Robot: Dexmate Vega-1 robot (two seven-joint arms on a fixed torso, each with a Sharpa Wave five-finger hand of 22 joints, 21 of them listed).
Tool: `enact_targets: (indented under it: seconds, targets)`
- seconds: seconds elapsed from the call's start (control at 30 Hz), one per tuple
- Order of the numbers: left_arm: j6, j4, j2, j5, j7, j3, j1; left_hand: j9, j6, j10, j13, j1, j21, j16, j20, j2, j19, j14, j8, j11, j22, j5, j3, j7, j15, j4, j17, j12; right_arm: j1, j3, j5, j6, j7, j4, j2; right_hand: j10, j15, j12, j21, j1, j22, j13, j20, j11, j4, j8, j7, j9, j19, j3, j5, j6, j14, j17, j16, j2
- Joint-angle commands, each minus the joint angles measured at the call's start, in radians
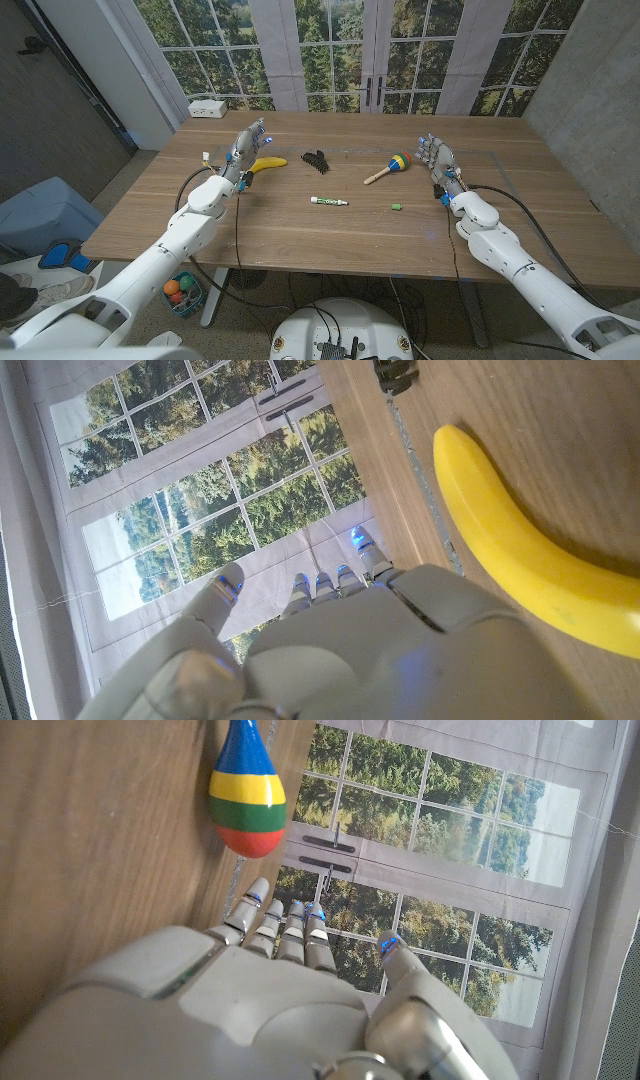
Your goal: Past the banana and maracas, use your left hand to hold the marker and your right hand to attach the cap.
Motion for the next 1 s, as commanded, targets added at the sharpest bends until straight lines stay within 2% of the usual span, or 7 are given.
enact_targets:
  seconds: [0.03, 0.3, 0.57, 1.0]
  targets:
    - [-0.017, -0.028, 0.025, 0.118, 0.045, 0.029, -0.032, 0.003, 0.007, 0.007, 0.003, 0.012, -0.003, 0.006, -0.016, 0.060, -0.074, 0.006, 0.005, 0.001, 0.002, 0.001, 0.003, -0.005, -0.015, -0.007, 0.003, 0.002, -0.003, 0.002, -0.007, 0.004, -0.021, 0.013, 0.006, 0.014, -0.031, 0.005, -0.005, -0.001, 0.005, 0.003, -0.092, 0.002, -0.002, 0.003, 0.000, 0.003, 0.009, -0.005, 0.001, 0.012, 0.006, 0.000, 0.006, 0.027]
    - [-0.007, -0.072, 0.051, 0.217, 0.084, 0.051, -0.046, 0.003, 0.012, 0.018, 0.002, 0.019, -0.011, 0.004, -0.010, 0.056, -0.066, 0.013, 0.003, -0.003, 0.003, -0.002, -0.001, -0.007, -0.016, -0.023, 0.001, 0.003, -0.003, 0.005, -0.004, 0.014, -0.020, 0.030, 0.012, 0.018, -0.028, 0.005, -0.010, 0.001, 0.004, 0.003, -0.088, 0.001, -0.006, 0.003, 0.003, 0.003, 0.017, -0.006, 0.000, 0.016, 0.011, -0.001, 0.008, 0.028]
    - [-0.012, -0.097, 0.070, 0.278, 0.083, 0.067, -0.054, 0.003, 0.032, 0.036, 0.002, 0.026, -0.018, 0.007, -0.006, 0.054, -0.045, 0.033, 0.006, -0.006, 0.003, -0.007, -0.006, -0.011, -0.020, -0.039, 0.001, 0.004, -0.014, 0.010, -0.005, 0.018, -0.027, 0.023, 0.008, 0.023, -0.025, 0.004, -0.015, 0.001, 0.005, 0.003, -0.082, 0.003, -0.007, 0.003, 0.007, 0.003, 0.025, -0.009, -0.001, 0.022, 0.014, -0.001, 0.009, 0.029]
    - [0.045, -0.218, 0.130, 0.424, 0.132, 0.077, -0.036, 0.004, 0.050, 0.055, 0.002, 0.033, -0.029, 0.005, -0.008, 0.052, -0.027, 0.047, 0.006, -0.017, 0.003, -0.011, -0.008, -0.023, -0.029, -0.057, 0.001, 0.004, -0.050, 0.027, 0.002, 0.047, -0.039, 0.000, 0.005, 0.030, -0.018, 0.003, -0.023, 0.001, 0.005, 0.004, -0.075, 0.003, -0.010, 0.002, 0.012, 0.004, 0.038, -0.013, -0.003, 0.028, 0.017, -0.001, 0.011, 0.029]
